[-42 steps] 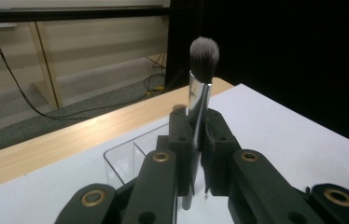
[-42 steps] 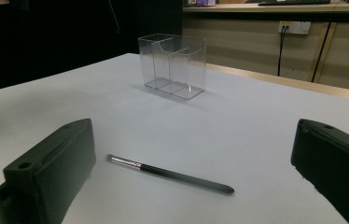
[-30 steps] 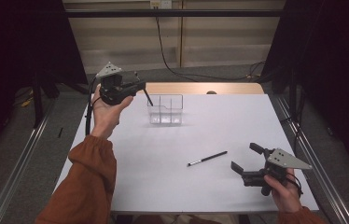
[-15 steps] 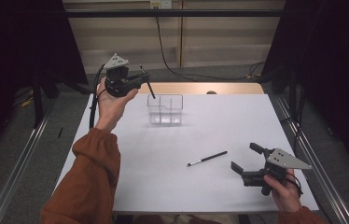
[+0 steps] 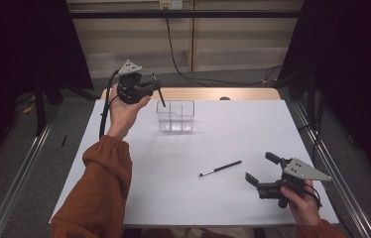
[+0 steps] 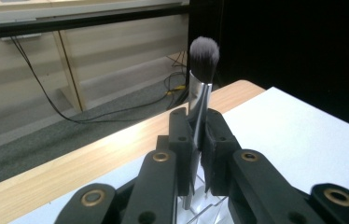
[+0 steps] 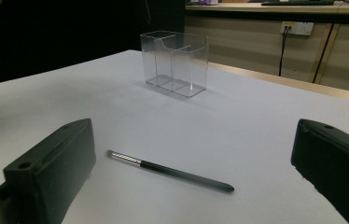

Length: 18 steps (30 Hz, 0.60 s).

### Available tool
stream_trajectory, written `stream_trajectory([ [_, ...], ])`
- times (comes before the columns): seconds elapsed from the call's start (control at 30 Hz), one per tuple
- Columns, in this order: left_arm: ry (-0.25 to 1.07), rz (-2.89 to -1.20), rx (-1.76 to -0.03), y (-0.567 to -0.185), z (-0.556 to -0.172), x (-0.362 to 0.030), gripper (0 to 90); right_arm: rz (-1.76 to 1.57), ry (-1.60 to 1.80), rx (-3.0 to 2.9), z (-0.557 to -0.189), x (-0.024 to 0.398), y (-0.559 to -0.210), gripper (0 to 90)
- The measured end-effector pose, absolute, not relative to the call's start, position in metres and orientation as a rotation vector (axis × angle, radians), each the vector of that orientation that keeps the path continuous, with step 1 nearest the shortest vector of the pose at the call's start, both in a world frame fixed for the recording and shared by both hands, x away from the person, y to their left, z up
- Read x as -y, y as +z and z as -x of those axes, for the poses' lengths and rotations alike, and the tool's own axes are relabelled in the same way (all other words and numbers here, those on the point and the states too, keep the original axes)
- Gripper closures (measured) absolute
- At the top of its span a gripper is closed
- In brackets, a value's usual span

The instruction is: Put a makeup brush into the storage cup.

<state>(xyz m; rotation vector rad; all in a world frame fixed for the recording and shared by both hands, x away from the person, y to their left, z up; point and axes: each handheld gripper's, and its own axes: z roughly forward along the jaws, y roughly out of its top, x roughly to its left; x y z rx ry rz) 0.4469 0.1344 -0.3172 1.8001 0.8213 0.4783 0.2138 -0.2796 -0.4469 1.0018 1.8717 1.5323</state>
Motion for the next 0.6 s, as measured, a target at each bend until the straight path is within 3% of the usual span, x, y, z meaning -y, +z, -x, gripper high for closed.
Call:
stream_trajectory([
  [0.6,0.455,-1.846,-0.879,-0.344,-0.454,-0.138,83.8,-1.0,1.53,-1.873,-0.214,0.279,-0.447,0.0],
])
